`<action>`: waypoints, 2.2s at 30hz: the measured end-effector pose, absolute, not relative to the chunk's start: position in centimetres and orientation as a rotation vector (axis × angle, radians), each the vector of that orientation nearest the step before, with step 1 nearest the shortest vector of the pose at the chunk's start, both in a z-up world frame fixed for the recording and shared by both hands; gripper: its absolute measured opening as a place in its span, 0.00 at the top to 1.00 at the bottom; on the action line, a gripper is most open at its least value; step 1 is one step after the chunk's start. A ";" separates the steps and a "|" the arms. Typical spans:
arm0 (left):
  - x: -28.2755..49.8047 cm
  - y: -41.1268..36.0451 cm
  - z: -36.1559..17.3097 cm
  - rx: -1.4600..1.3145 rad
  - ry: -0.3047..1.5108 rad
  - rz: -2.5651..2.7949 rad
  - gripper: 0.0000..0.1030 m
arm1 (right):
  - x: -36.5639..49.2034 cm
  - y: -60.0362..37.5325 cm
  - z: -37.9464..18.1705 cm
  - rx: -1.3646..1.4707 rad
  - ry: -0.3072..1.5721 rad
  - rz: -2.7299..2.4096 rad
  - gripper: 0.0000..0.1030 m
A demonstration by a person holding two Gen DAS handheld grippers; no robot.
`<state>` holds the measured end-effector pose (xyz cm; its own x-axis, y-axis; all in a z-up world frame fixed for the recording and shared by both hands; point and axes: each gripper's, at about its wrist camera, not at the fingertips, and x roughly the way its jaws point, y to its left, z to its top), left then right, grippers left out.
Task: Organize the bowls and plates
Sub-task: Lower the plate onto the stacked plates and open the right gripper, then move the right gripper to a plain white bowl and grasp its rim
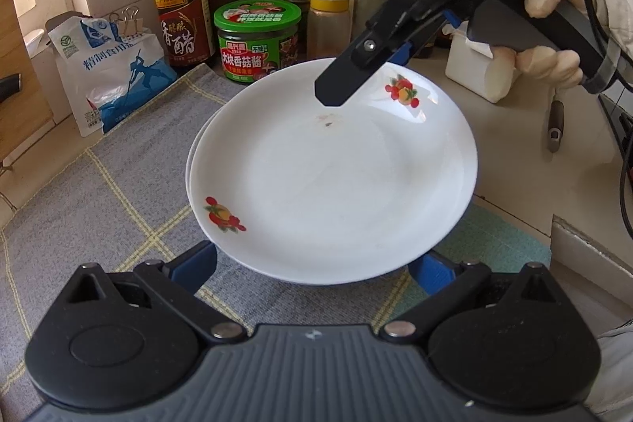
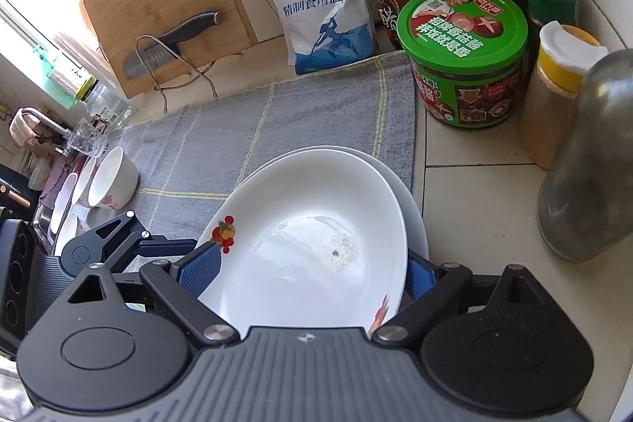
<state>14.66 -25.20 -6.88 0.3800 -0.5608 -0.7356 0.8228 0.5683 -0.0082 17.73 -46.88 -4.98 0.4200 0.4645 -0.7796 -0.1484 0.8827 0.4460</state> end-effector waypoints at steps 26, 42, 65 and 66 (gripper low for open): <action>14.1 -24.7 -7.1 0.389 0.721 -0.886 0.01 | 16.3 -45.7 -4.2 0.170 1.087 0.291 0.02; 12.7 -22.7 -5.4 0.304 0.646 -0.827 0.01 | 14.7 -42.5 0.2 -0.056 0.900 0.300 0.00; 7.8 -5.0 -2.9 0.156 0.561 -0.274 0.01 | 14.7 -20.6 0.3 -0.284 0.674 0.489 0.00; 7.4 -4.2 -3.1 0.167 0.563 -0.253 0.01 | 14.7 -19.5 0.1 -0.280 0.679 0.492 0.00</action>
